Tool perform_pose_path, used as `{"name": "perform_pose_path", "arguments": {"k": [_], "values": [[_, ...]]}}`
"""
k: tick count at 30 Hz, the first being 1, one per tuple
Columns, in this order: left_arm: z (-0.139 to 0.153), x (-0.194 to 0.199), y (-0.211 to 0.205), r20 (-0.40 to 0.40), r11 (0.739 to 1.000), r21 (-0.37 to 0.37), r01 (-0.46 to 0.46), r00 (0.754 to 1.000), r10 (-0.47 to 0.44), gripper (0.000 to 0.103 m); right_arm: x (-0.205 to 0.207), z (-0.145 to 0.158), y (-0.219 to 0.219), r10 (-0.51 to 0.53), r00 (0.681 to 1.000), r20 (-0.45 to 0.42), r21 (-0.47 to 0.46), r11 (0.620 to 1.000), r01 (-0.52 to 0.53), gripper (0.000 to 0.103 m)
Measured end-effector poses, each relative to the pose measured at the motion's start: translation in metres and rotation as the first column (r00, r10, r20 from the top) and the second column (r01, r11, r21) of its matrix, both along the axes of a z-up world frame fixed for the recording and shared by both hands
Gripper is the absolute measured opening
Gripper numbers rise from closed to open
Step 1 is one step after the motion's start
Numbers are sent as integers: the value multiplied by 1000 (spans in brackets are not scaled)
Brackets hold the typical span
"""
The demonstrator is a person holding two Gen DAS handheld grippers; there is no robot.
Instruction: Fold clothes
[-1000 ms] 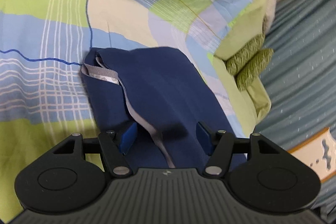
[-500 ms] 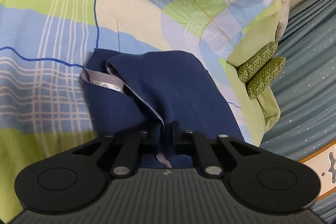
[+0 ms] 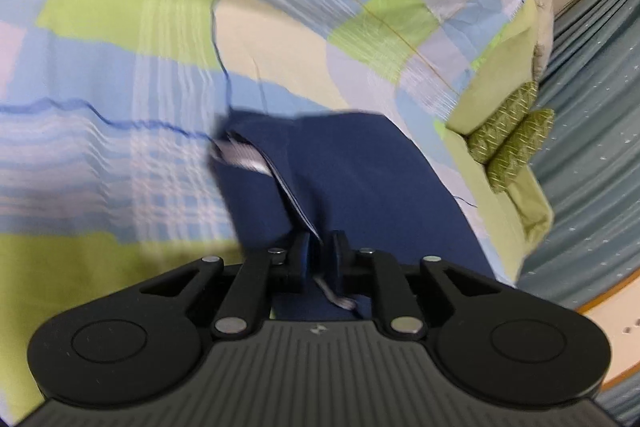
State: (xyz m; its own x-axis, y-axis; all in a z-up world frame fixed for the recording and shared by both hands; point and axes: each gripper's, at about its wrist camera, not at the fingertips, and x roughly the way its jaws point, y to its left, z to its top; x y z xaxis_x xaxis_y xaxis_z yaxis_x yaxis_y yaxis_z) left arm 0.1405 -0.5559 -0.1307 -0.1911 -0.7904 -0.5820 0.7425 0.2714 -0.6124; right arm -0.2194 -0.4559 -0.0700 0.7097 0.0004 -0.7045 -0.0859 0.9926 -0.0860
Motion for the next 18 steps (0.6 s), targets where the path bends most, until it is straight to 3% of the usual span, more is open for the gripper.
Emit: {"name": "perform_pose_path", "arguments": {"k": [4, 7, 9, 13, 15, 18], "values": [[18, 4, 15, 73, 1000, 5, -22, 997, 22, 16, -10, 11, -3, 19, 999, 36, 83, 996, -22, 20], [34, -10, 26, 154, 1000, -11, 14, 988, -12, 16, -21, 22, -13, -30, 995, 99, 137, 990, 16, 20], [41, -21, 30, 178, 998, -28, 55, 983, -49, 16, -29, 29, -26, -129, 981, 146, 160, 981, 105, 20], [45, -68, 26, 215, 973, -71, 220, 956, -200, 22, -28, 25, -52, -286, 949, 135, 130, 954, 269, 20], [38, -85, 19, 233, 961, -52, 271, 939, -253, 22, -25, 21, -68, -347, 929, 128, 123, 935, 332, 20], [16, -101, 5, 268, 950, 35, 311, 913, -309, 21, -17, 10, -99, -382, 918, 105, 218, 910, 353, 20]]}}
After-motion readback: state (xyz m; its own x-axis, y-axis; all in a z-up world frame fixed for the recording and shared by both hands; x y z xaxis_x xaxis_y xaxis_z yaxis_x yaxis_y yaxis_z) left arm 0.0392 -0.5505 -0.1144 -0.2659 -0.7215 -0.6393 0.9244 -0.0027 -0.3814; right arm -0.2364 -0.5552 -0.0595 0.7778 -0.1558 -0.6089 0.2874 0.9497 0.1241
